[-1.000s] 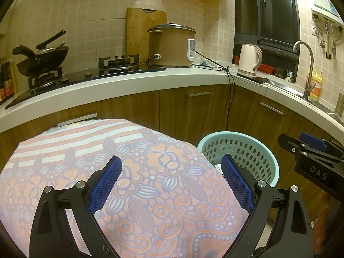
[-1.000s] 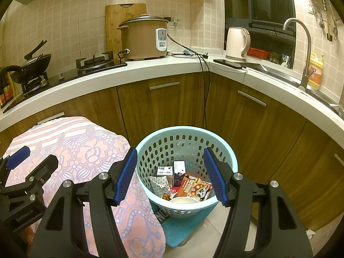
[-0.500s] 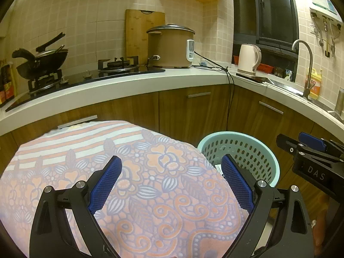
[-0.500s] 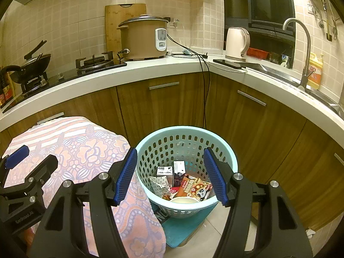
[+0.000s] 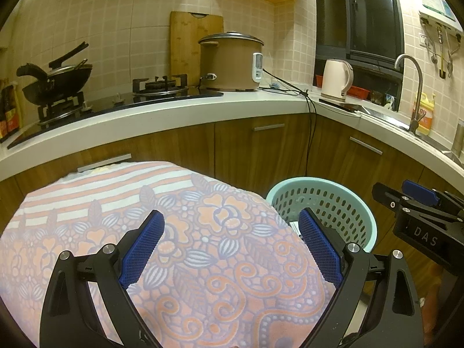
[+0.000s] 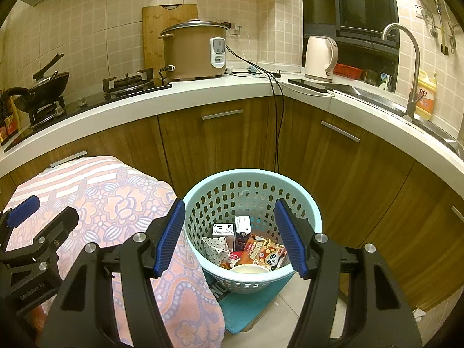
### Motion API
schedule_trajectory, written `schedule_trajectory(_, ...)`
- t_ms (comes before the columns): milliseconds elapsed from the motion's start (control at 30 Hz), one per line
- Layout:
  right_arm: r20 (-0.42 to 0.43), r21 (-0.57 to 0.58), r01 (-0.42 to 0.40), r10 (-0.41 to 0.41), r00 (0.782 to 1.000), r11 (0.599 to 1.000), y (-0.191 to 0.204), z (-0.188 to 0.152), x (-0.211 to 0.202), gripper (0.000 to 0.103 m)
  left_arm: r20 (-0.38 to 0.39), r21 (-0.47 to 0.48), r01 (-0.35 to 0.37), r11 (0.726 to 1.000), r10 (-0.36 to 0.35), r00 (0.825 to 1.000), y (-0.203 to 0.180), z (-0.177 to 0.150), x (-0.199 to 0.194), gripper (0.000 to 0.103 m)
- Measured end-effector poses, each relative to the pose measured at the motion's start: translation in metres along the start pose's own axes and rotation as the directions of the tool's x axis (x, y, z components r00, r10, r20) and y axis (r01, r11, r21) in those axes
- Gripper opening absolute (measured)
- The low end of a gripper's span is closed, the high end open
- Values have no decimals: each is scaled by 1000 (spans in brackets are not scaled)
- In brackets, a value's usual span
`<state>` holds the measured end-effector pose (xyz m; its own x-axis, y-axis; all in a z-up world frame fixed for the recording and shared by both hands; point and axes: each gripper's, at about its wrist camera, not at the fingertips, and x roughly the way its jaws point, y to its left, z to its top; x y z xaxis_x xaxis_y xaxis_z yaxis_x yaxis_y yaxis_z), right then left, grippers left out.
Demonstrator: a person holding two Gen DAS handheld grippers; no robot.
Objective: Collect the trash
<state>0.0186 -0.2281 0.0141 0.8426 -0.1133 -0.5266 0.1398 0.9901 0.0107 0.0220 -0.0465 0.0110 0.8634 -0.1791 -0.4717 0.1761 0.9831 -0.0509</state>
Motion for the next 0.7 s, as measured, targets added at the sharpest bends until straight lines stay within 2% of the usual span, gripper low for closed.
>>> schedule_trajectory(700,-3,5,-3,3,1000,1000,-1,-4,3,60,-11,-34,-22,999,21,1000,2,1,0,96)
